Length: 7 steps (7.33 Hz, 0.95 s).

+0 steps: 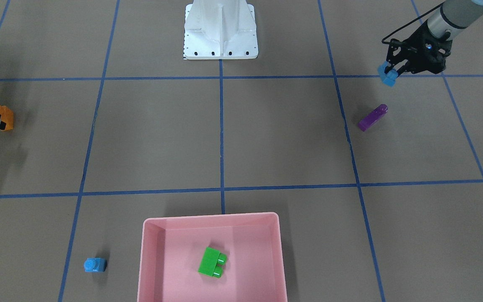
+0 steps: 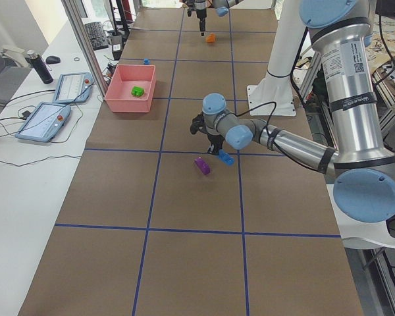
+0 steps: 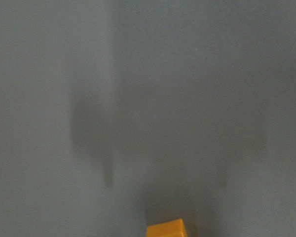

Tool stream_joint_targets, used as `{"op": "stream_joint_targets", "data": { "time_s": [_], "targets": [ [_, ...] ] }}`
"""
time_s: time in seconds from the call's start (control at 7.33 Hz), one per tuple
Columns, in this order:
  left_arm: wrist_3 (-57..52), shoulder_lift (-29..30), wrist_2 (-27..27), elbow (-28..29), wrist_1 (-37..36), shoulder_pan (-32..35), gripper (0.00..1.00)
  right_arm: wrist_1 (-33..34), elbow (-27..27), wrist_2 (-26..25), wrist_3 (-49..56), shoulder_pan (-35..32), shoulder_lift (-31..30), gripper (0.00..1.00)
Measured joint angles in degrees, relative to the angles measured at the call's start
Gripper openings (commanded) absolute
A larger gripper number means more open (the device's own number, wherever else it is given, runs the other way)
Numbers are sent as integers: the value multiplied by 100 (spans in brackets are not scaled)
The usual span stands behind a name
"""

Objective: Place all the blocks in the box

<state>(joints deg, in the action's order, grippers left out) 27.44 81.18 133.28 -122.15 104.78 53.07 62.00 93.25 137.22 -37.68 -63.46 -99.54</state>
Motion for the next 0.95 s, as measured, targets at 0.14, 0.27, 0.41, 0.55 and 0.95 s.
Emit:
{"op": "stream_joint_targets", "data": {
  "time_s": [0.14,0.27,0.41,0.55,0.95],
  "targets": [
    [-26,590,94,11,-549,246,0,-22,5,-4,21,76,-70,100],
    [-33,1047,127,66,-839,364,0,-27,6,-4,28,137,-96,100],
    [-7,1700,134,273,-1121,488,0,-29,5,-5,29,203,-107,100],
    [39,2573,131,652,-1531,634,0,-31,2,-8,27,272,-113,96],
    [832,5279,71,2654,-2043,782,0,-87,6,-9,20,437,-97,0]
  ]
}}
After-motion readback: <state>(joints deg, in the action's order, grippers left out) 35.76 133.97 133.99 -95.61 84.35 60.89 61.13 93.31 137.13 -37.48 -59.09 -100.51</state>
